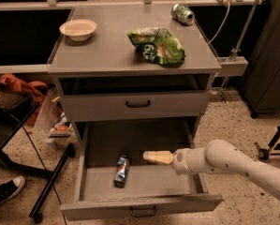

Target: Place redbull can into middle drawer

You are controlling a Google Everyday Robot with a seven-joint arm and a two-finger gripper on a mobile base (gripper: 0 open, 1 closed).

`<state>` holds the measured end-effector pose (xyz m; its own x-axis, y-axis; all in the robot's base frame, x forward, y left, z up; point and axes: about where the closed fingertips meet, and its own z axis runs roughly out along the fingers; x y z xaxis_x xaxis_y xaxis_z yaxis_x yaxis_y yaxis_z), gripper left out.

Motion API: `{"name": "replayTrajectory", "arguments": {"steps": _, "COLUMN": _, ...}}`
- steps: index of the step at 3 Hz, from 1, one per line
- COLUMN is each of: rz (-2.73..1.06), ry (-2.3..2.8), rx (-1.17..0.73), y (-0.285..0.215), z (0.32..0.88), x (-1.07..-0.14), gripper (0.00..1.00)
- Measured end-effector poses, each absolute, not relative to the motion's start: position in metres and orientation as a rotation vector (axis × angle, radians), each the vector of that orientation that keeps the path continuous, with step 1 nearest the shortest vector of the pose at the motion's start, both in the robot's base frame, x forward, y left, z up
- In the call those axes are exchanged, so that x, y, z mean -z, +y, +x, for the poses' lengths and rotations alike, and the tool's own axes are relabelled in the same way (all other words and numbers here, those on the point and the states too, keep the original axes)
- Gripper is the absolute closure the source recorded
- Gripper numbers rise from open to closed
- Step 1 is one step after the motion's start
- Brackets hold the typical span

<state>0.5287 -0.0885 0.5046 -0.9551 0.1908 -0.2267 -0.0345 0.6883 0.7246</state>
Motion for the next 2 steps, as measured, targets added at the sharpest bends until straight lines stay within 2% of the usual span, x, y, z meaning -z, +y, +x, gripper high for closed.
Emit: {"name": "replayTrajectory", "arguments": {"steps": 2, "rz": 0.123, "ry": 2.573, "rx": -1.102, "y": -0.1112, "z": 0.521, "x": -0.5306, "gripper": 0.0}}
